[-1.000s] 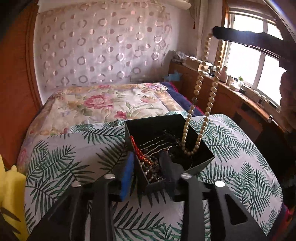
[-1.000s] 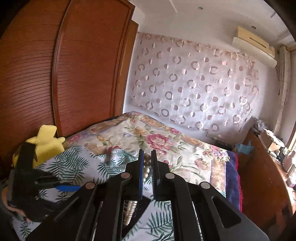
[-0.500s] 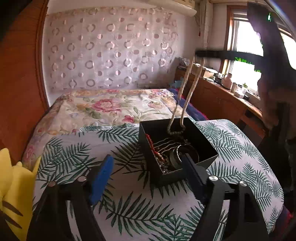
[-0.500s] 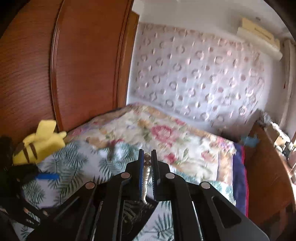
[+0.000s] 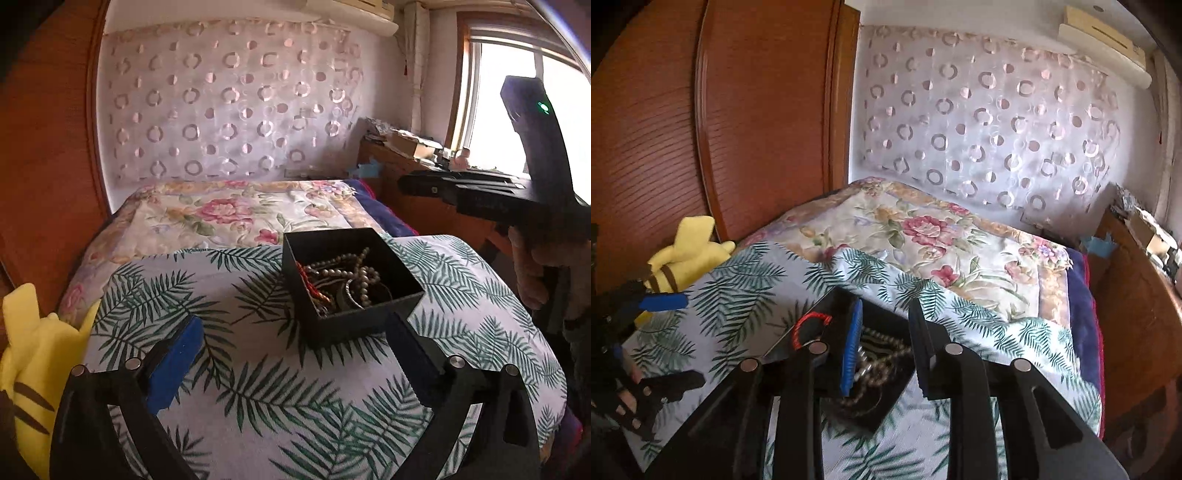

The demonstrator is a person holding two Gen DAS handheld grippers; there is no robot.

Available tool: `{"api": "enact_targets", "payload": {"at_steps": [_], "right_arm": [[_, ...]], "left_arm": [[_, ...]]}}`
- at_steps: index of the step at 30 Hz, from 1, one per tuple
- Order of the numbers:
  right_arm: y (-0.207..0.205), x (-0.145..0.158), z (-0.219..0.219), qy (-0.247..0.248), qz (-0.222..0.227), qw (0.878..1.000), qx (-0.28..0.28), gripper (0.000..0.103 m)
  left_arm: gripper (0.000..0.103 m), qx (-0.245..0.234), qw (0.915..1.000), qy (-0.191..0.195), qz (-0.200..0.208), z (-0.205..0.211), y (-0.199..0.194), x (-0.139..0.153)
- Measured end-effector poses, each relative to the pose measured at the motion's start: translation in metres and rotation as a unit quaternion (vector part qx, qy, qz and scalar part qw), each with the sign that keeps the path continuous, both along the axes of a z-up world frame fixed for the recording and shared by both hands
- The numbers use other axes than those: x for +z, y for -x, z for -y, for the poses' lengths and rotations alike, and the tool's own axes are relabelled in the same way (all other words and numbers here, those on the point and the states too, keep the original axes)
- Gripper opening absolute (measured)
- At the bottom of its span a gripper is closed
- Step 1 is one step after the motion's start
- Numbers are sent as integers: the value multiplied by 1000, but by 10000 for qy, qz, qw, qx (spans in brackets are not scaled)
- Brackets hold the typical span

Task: Organize jewelry

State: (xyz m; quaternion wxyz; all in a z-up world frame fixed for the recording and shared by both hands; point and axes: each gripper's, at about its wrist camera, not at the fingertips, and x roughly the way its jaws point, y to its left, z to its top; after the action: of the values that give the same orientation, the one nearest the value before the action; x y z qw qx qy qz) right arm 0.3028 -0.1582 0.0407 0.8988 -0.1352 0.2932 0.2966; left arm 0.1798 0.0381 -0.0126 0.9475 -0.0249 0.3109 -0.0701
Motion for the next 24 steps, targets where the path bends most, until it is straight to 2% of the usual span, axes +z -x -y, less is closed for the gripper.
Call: {"api": "enact_targets", "payload": {"at_steps": [5,7,11,14,16,19,24], "right_arm": [[42,-2,19,-314,-50,9994,-127,31],[59,-4,28,-455,-71,9987,-216,45],[94,-6,42,-643,-19,9969,-462,58],[115,-6,55,-855,-3,9942,-655,74],[131,-3,63,-956,99,9921,-802,87],[155,2,73,-1057,318,9888,-1002,101],[186,3,85,-1049,534,9834,-1381,101]], "left_arm": [[95,34,9998,-154,79,13,21,5],[95,42,9998,-183,118,18,28,8],[95,95,9996,-186,203,24,46,15],[95,158,9993,-223,269,26,60,19],[95,222,9989,-257,327,28,71,23],[95,303,9984,-258,402,29,85,29],[95,448,9973,-259,512,30,107,37]]}}
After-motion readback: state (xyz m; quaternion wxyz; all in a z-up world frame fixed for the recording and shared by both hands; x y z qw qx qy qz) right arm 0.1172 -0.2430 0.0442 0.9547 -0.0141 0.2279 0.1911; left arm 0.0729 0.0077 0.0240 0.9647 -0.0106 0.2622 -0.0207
